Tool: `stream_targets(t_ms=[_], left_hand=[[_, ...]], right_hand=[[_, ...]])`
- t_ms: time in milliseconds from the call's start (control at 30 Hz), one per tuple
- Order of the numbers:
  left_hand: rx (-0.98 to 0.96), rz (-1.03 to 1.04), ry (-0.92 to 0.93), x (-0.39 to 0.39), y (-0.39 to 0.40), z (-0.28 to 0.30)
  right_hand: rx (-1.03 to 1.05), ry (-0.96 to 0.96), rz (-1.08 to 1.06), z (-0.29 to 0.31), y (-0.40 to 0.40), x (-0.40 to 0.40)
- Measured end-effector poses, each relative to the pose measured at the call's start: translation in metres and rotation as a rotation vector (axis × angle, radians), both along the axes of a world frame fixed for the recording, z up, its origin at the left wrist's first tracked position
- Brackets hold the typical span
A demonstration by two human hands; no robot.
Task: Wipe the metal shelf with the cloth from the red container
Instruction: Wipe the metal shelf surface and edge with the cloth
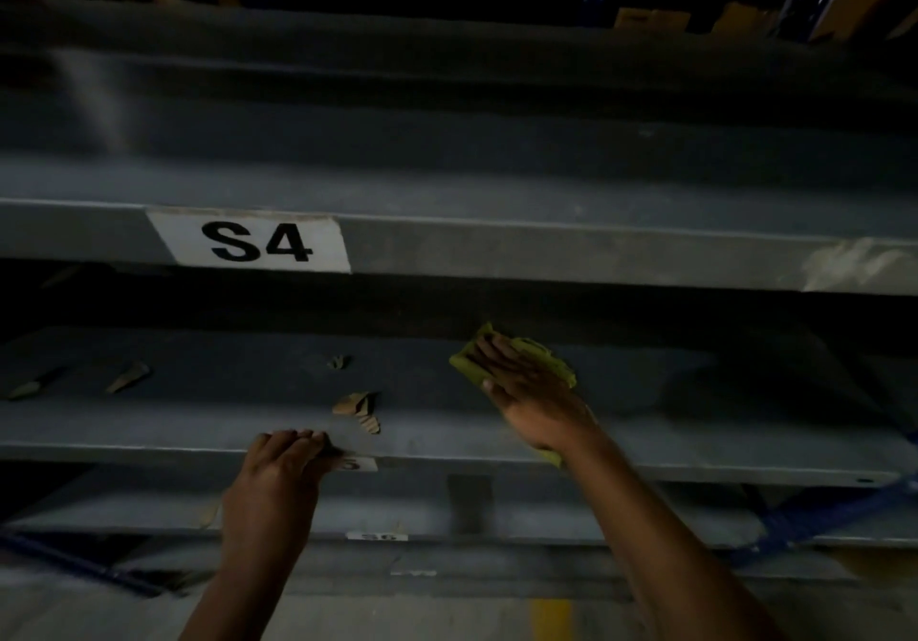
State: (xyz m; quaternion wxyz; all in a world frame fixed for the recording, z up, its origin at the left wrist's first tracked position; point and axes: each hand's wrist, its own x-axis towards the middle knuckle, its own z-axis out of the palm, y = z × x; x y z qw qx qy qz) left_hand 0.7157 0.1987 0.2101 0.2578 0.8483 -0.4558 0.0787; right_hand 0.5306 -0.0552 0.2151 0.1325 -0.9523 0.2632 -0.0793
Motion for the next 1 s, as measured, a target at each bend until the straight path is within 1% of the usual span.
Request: stream_targets(t_ms=[67,233,300,333,467,567,633,733,833,900,933,1000], left_hand=[[0.012,-0.005,-0.01,0.001,0.001,-0.001],[0.004,-0.029,-0.028,0.004,0.0,0.0],[0.01,-0.027,-0.022,0.005,0.0,0.001],[0.014,-0.023,-0.016,0.006,0.0,0.001],[0.01,-0.028,-0.011,0.011,0.0,-0.002],[0.009,-0.054,-0.03,0.013,0.001,-0.003],[-0.001,-0.063,-0.032,0.014,0.001,-0.003],[0.0,-0.062,-0.047,0.016,0.001,-0.002],[-0.011,-0.07,-0.05,0.017,0.002,-0.002],[0.012,-0.076,-0.022,0.017,0.002,0.0],[0.021,-0.077,-0.007,0.017,0.002,0.001],[0.04,-0.107,0.026,0.02,0.003,0.002]], right_hand=[[0.057,-0.015,0.028,0.0,0.006,0.0],[0.308,-0.086,0.135,-0.004,0.033,-0.018],[0.387,-0.1,0.125,-0.003,0.031,-0.018],[0.365,-0.096,0.101,-0.001,0.027,-0.014],[0.106,-0.016,0.038,0.005,0.013,0.027],[0.117,-0.014,0.006,0.013,0.014,0.054],[0.151,-0.009,0.03,0.014,0.016,0.065],[0.251,0.022,0.132,0.006,0.022,0.073],[0.314,0.008,0.183,-0.005,0.036,0.056],[0.384,-0.029,0.181,-0.006,0.048,0.037],[0.468,-0.059,0.172,-0.002,0.053,0.031],[0.635,-0.132,0.051,0.007,0.053,0.027]])
